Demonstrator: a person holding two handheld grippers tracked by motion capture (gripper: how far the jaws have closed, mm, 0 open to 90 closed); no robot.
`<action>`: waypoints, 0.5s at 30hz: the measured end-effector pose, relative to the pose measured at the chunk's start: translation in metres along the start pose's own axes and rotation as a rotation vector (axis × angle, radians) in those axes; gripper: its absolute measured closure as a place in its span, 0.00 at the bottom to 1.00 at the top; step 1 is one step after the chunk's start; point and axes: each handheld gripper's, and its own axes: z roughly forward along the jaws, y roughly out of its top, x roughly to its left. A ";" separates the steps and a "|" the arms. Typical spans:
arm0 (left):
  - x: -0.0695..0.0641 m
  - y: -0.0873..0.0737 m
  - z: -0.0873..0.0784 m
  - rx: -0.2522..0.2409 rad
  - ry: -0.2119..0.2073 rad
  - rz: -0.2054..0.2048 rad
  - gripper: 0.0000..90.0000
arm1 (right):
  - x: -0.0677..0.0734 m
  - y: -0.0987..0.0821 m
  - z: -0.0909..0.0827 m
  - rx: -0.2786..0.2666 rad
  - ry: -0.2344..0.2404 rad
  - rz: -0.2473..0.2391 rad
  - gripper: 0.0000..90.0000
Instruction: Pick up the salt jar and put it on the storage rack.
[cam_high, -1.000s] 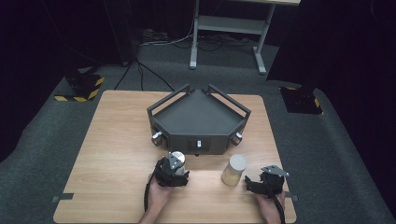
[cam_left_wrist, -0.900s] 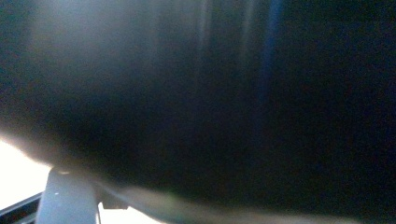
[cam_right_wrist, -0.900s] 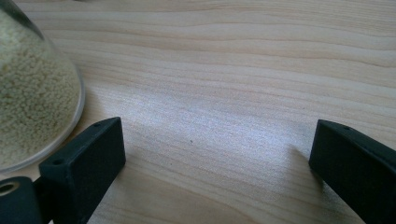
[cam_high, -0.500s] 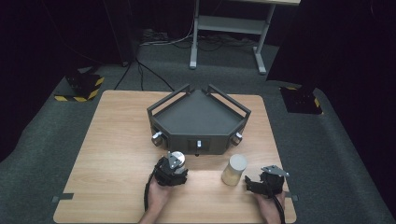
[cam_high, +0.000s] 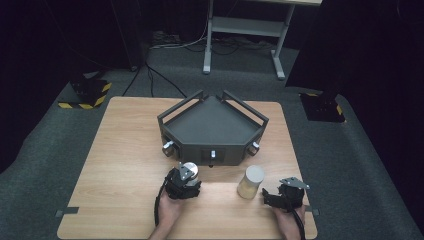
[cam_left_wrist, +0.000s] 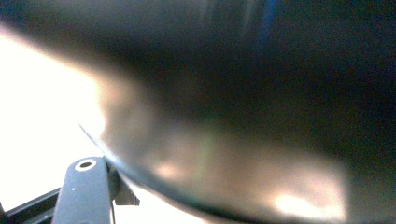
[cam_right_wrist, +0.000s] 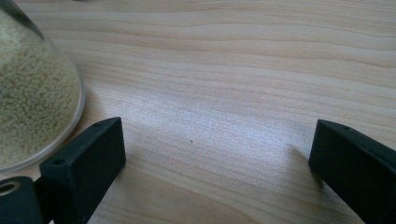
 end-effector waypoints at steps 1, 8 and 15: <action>0.000 0.000 0.000 -0.002 0.001 -0.001 0.34 | 0.000 0.000 0.000 0.000 0.000 0.000 0.04; -0.004 -0.002 0.000 -0.013 0.009 -0.014 0.34 | 0.000 0.000 0.000 0.000 0.000 0.000 0.04; -0.004 0.003 -0.005 -0.031 -0.010 -0.014 0.34 | 0.000 0.000 0.000 0.000 0.000 0.000 0.04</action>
